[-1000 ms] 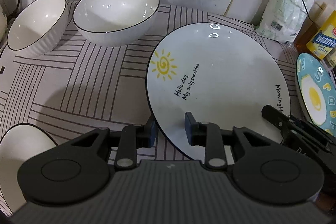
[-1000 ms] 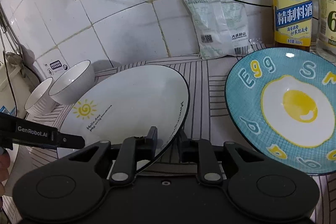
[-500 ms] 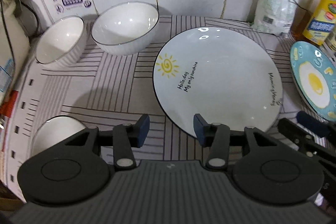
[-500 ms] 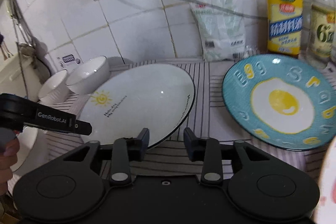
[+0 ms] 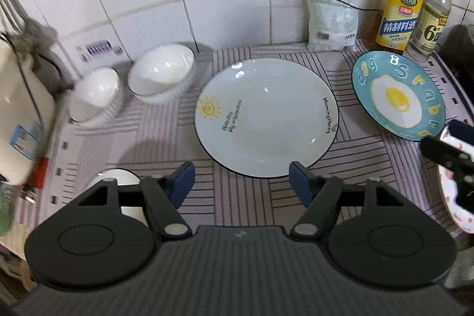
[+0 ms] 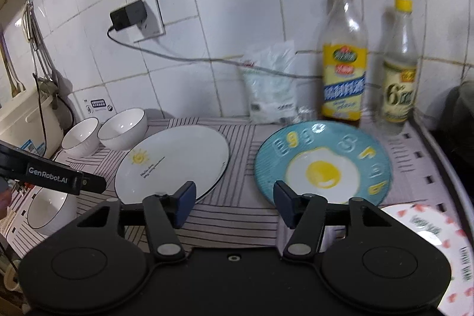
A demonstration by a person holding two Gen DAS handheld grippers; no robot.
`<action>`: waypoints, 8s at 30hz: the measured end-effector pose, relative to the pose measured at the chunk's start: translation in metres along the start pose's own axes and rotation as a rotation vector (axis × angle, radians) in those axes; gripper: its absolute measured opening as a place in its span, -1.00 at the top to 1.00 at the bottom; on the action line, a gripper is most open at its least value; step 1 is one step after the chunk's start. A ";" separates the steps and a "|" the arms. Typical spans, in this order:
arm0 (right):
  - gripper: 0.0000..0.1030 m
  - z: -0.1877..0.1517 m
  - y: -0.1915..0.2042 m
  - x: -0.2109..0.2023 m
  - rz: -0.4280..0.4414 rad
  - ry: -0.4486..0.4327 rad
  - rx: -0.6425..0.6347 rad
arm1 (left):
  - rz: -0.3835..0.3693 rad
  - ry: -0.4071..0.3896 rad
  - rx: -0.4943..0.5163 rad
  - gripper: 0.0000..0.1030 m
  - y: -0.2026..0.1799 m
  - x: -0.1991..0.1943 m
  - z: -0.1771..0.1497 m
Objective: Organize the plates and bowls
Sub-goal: 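Lower the sun-print plate onto the cloth and open both grippers, then move both grippers to the rim of the blue Egg plate, then close both grippers together on the blue Egg plate rim, then lift the Egg plate with both grippers and carry it over the sun-print plate, then lower the Egg plate onto the sun-print plate and open both grippers, then move both grippers to the white bunny 'LOVELY BEAR' plate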
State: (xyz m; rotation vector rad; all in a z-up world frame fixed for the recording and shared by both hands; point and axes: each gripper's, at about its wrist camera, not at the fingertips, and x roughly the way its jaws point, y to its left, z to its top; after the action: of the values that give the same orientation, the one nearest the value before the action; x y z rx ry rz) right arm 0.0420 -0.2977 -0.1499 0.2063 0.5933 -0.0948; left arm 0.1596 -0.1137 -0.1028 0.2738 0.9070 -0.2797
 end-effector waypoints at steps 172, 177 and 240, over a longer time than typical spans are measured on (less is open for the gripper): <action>0.56 0.009 0.024 0.121 0.072 0.233 0.025 | -0.213 0.174 -0.361 0.42 0.063 0.100 -0.001; 0.45 0.011 0.030 0.127 0.041 0.253 0.000 | -0.216 0.195 -0.363 0.41 0.064 0.106 0.004; -0.78 -0.039 0.007 -0.097 -0.132 -0.102 -0.118 | -0.164 0.013 0.085 -0.72 -0.054 -0.049 -0.026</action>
State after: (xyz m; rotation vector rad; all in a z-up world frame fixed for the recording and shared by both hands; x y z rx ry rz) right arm -0.0582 -0.2800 -0.1252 0.0475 0.5088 -0.1961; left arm 0.0935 -0.1488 -0.0848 0.2804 0.9332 -0.4697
